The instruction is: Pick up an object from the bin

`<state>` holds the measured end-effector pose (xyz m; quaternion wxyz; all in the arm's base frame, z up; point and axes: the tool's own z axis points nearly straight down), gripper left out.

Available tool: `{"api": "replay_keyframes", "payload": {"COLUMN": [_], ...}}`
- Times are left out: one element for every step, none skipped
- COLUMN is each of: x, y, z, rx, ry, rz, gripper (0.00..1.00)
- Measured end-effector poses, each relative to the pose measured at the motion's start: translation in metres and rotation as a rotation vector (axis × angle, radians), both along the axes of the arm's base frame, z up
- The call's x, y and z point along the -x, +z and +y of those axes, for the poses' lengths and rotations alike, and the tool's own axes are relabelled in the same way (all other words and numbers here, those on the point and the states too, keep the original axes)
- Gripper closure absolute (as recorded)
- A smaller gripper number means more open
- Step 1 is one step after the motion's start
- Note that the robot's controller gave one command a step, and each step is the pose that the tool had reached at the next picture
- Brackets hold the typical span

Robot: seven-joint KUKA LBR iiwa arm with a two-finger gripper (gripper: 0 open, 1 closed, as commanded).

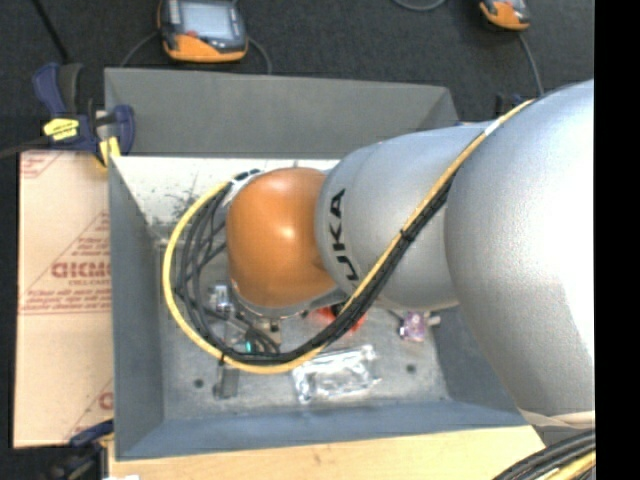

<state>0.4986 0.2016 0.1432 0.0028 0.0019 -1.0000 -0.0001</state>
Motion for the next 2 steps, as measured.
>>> {"api": "replay_keyframes", "payload": {"x": [-0.135,-0.115], "y": [-0.074,-0.057], "z": [-0.015,-0.114], "rx": [0.000,0.002], "ry": [0.209,0.131], "rz": [-0.012,-0.009], "gripper": [0.00,0.00]}}
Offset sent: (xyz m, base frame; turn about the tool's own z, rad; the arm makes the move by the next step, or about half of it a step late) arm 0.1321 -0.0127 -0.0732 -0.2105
